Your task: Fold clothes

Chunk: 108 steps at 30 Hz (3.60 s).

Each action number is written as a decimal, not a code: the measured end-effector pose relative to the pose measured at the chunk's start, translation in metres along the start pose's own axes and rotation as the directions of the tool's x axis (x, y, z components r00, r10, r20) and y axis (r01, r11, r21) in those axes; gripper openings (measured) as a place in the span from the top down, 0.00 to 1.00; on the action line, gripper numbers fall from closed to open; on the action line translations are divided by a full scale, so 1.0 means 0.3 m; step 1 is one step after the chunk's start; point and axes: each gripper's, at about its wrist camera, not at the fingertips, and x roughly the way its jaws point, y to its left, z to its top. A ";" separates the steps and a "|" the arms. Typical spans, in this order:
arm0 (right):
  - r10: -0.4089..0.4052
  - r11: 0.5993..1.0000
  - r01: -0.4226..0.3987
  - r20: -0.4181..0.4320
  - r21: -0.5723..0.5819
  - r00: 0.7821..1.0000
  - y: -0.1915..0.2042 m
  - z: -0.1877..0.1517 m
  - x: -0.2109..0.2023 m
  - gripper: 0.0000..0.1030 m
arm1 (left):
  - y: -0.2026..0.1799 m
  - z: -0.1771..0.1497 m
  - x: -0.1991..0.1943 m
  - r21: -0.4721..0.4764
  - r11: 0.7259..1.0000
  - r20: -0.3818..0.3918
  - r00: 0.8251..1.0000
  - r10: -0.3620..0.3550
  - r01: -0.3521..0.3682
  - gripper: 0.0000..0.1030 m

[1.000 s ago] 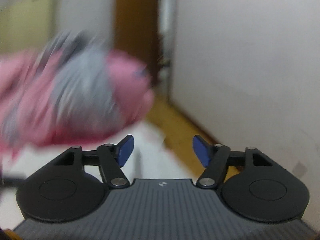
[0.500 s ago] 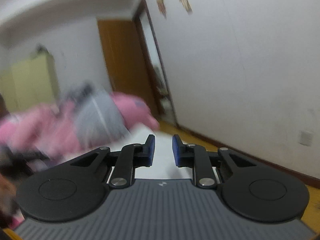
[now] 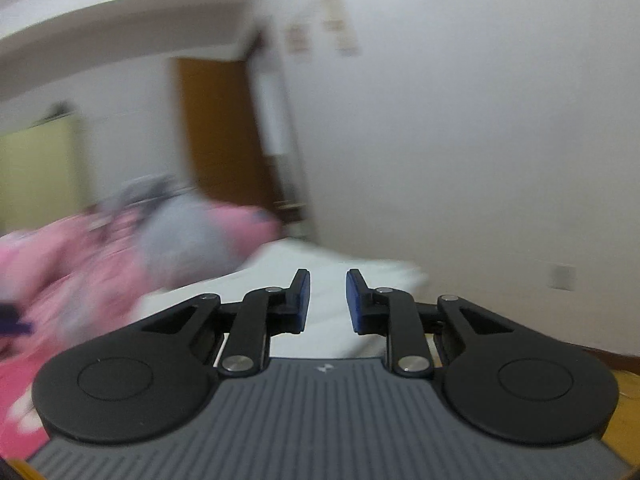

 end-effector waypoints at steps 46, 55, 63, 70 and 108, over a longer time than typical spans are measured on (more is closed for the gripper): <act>-0.397 0.917 0.383 -0.188 -0.106 0.898 1.048 -0.242 -0.745 0.01 | -0.199 -0.395 -0.676 0.191 0.953 0.038 0.972 0.231 -0.234 0.00; -0.416 0.908 0.418 -0.219 -0.038 0.883 1.025 -0.180 -0.745 0.01 | -0.210 -0.377 -0.668 0.211 0.942 0.052 0.965 0.257 -0.262 0.00; -0.475 0.880 0.461 -0.179 -0.118 0.861 1.041 -0.192 -0.738 0.01 | -0.199 -0.369 -0.657 0.192 0.940 0.044 0.959 0.279 -0.282 0.00; -0.480 0.877 0.465 -0.183 -0.119 0.858 1.039 -0.195 -0.730 0.01 | -0.220 -0.375 -0.649 0.209 0.930 0.053 0.953 0.297 -0.301 0.00; -0.515 0.857 0.495 -0.196 -0.145 0.834 1.091 -0.224 -0.711 0.01 | -0.253 -0.381 -0.647 0.224 0.960 0.024 0.986 0.167 -0.168 0.00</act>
